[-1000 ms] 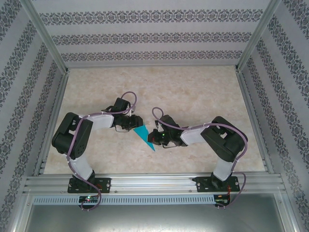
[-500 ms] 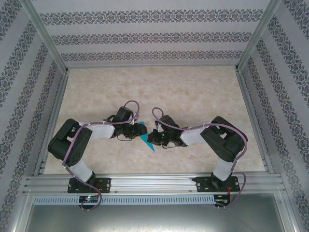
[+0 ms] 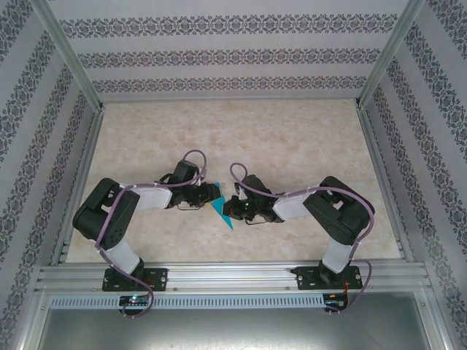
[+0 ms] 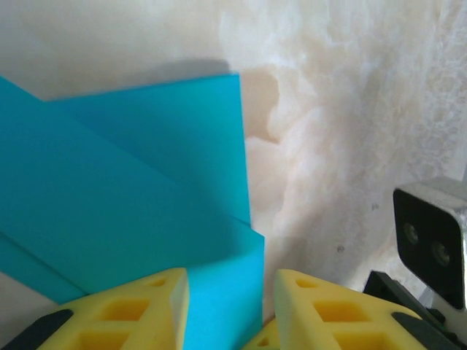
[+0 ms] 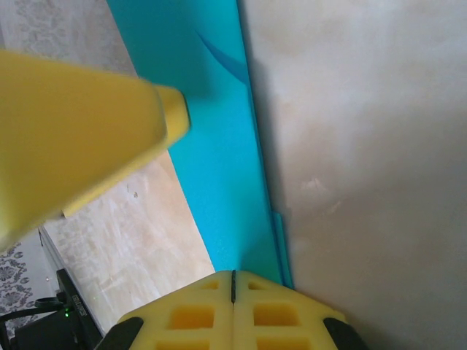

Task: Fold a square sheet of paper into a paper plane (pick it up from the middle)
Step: Fold the wing for the fifth time at the center of the table.

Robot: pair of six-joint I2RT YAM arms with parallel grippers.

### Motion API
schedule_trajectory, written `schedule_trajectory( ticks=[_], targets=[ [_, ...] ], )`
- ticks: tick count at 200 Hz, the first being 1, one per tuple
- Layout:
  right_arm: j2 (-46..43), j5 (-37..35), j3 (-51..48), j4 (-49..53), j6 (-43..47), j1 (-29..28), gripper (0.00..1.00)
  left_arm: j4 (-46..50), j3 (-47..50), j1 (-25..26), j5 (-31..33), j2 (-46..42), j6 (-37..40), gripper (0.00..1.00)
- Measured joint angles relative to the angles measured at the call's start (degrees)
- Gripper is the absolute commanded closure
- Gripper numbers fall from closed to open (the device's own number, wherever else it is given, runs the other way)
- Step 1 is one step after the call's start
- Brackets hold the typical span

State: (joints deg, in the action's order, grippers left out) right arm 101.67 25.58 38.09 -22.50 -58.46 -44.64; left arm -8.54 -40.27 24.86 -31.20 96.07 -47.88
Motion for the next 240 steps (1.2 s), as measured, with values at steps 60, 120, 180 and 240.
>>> schedule_trajectory(
  ticks=[60,120,180,240],
  targets=[
    [-0.33,-0.22,0.0,0.66,0.61,-0.63,1.0,2.91,-3.39,-7.21,3.58,1.36,2.91,0.6],
    [-0.39,-0.13,0.02,0.87,1.46,-0.63,1.0,5.49,-3.48,-9.38,3.21,0.28,4.42,0.6],
    [-0.5,-0.2,0.31,1.49,1.44,-0.79,1.0,10.88,-3.45,-10.25,4.48,-8.48,5.66,0.56],
    [-1.25,-2.99,0.31,2.23,0.94,-2.36,1.0,17.7,-1.03,-7.41,8.2,-17.55,4.44,0.51]
  ],
)
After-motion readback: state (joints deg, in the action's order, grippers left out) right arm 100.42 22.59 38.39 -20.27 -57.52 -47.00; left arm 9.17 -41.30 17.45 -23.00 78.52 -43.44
